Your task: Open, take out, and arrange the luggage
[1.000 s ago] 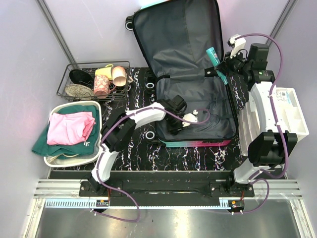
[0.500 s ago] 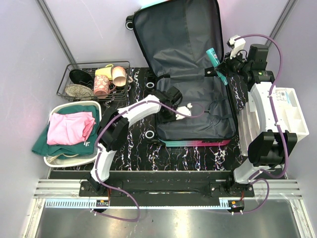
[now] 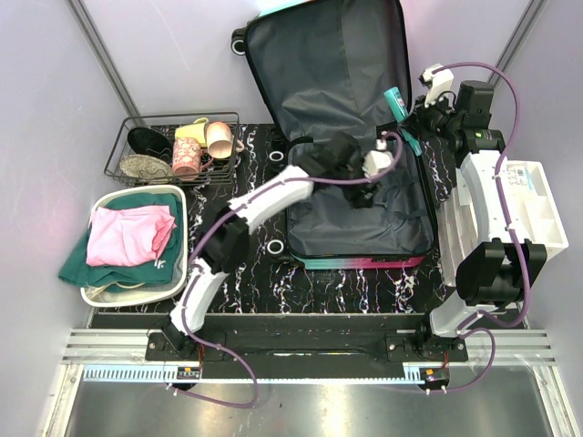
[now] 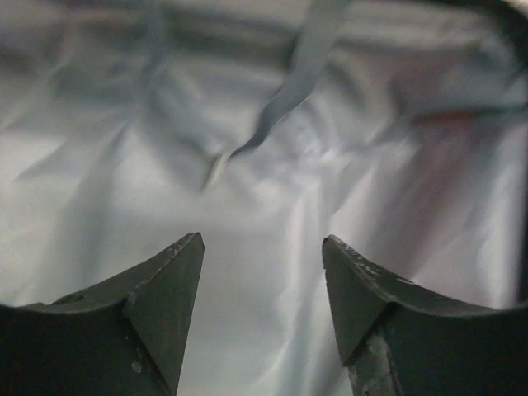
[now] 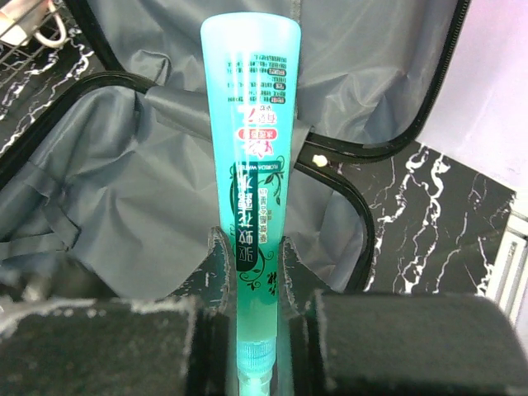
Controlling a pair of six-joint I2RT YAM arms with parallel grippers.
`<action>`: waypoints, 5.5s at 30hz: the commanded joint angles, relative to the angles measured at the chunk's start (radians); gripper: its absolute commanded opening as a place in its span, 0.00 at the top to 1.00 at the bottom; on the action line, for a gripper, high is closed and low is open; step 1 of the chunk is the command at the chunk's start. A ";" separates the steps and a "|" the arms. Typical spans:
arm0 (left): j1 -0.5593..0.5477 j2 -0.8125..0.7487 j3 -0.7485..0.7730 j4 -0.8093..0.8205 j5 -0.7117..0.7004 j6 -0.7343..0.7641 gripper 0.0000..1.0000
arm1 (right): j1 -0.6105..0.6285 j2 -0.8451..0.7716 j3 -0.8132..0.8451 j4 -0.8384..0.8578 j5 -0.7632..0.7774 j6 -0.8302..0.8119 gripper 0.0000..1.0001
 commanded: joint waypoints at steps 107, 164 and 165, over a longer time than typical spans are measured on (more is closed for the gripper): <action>0.157 -0.477 -0.150 0.201 0.406 0.340 0.01 | -0.304 -0.304 0.337 -1.165 -0.304 -0.406 1.00; 0.128 -0.457 -0.391 1.045 0.395 -0.835 1.00 | 0.161 -0.273 -0.016 0.200 -0.256 0.627 0.05; 0.128 -0.455 -0.389 1.045 0.395 -0.842 1.00 | 0.171 -0.267 -0.014 0.214 -0.257 0.630 0.07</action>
